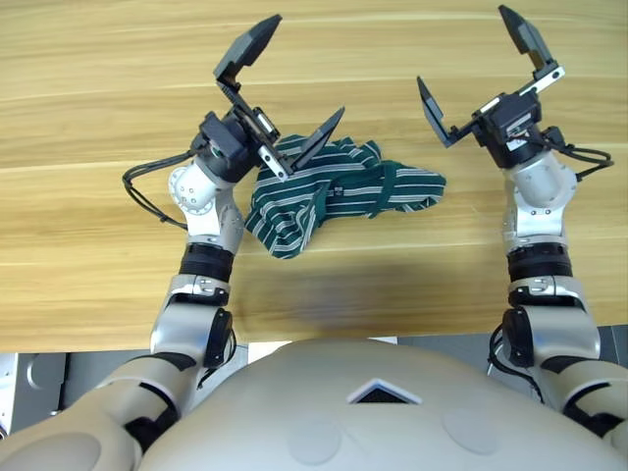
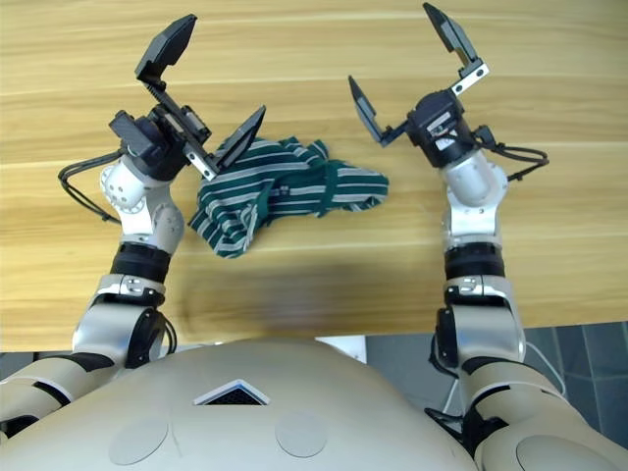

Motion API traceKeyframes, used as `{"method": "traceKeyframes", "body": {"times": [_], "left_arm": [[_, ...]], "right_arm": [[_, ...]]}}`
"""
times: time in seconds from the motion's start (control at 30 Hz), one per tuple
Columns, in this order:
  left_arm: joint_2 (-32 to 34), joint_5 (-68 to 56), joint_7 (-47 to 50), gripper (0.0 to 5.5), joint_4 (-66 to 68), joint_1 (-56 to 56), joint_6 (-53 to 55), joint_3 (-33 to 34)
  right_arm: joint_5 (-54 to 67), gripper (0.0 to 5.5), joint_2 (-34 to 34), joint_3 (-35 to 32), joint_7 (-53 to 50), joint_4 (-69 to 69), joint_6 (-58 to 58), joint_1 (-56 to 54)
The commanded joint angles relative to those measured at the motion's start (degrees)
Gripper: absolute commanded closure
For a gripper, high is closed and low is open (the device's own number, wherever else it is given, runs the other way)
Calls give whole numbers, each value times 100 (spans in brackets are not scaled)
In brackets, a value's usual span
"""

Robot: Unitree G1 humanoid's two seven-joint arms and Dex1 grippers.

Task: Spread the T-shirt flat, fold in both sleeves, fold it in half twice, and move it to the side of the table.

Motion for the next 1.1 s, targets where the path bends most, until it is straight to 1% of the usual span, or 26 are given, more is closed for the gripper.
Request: {"method": "traceKeyframes", "body": {"times": [0.03,1.1], "left_arm": [[16,86,9,11,69,-84,-42,13],[-12,86,-7,11,70,-136,57,-15]], "right_arm": [[-73,10,-34,45,-32,15,-25,-74],[-712,10,-118,342,-318,297,-57,-161]]}}
